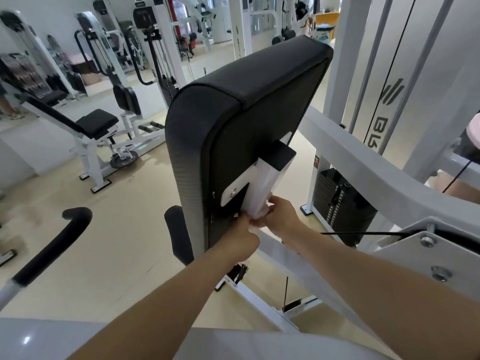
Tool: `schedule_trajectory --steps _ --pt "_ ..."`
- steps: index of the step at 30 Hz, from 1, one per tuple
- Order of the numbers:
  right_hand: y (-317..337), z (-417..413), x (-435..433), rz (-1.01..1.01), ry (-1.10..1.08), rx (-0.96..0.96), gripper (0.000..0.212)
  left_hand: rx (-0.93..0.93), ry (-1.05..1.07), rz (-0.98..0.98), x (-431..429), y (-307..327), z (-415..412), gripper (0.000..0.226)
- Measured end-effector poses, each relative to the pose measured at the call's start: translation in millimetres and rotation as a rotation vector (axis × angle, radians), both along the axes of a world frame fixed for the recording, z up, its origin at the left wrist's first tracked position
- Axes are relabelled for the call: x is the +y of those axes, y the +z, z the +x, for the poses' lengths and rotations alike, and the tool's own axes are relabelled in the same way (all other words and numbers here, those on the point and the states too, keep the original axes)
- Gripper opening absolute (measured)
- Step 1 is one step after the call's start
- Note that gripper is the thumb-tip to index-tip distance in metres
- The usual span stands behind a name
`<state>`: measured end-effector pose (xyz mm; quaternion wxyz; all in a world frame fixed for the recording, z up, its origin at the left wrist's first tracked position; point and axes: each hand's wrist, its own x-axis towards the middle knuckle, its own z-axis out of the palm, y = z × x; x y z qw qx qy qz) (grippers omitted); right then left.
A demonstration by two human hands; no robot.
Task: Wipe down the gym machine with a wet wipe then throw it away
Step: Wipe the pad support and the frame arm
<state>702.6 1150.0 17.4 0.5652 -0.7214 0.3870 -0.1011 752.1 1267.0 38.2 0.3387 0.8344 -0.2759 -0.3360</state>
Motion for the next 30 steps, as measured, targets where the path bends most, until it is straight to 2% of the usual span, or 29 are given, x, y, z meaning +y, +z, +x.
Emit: schedule_trajectory --steps 2,7,10,12,16,19,21,23,24,27,30 --pt "-11.9 6.2 -3.5 0.131 -0.043 0.01 0.057 0.067 0.039 0.042 -5.2 -12.7 6.4 0.063" --pt "-34.0 15.9 0.9 0.435 -0.116 0.015 0.041 0.215 0.104 0.094 -12.1 -44.6 19.4 0.061" --pt "-41.0 19.5 5.4 0.62 -0.14 -0.009 0.05 0.281 0.259 0.065 -22.2 -57.3 28.6 0.048" --pt "-44.6 18.7 2.3 0.66 -0.182 -0.024 0.051 0.328 0.369 0.032 -28.0 -61.0 29.2 0.041" --pt "-36.9 11.3 -1.7 0.675 -0.273 -0.068 0.044 0.406 0.463 -0.043 -27.9 -61.2 17.1 0.042" --pt "-21.6 5.7 -9.4 0.697 -0.288 -0.154 0.036 0.448 0.49 -0.127 -24.5 -40.0 8.1 0.021" --pt "-5.6 -3.4 -12.7 0.659 -0.277 -0.202 0.032 0.39 0.412 -0.148 -19.6 -23.3 5.2 0.034" --pt "13.8 -15.1 -13.7 0.658 -0.286 -0.278 0.03 0.3 0.301 -0.151 -9.6 -6.6 -3.4 0.067" --pt "25.1 -22.5 -12.2 0.663 -0.289 -0.329 0.028 0.281 0.247 -0.18 -2.6 5.3 -12.3 0.075" --pt "57.3 -40.1 -6.6 0.677 -0.309 -0.513 0.022 0.171 0.147 -0.313 8.6 37.4 -41.4 0.077" --pt "87.6 -53.3 -3.1 0.633 -0.304 -0.652 0.025 -0.125 0.067 -0.323 13.3 60.0 -60.1 0.082"
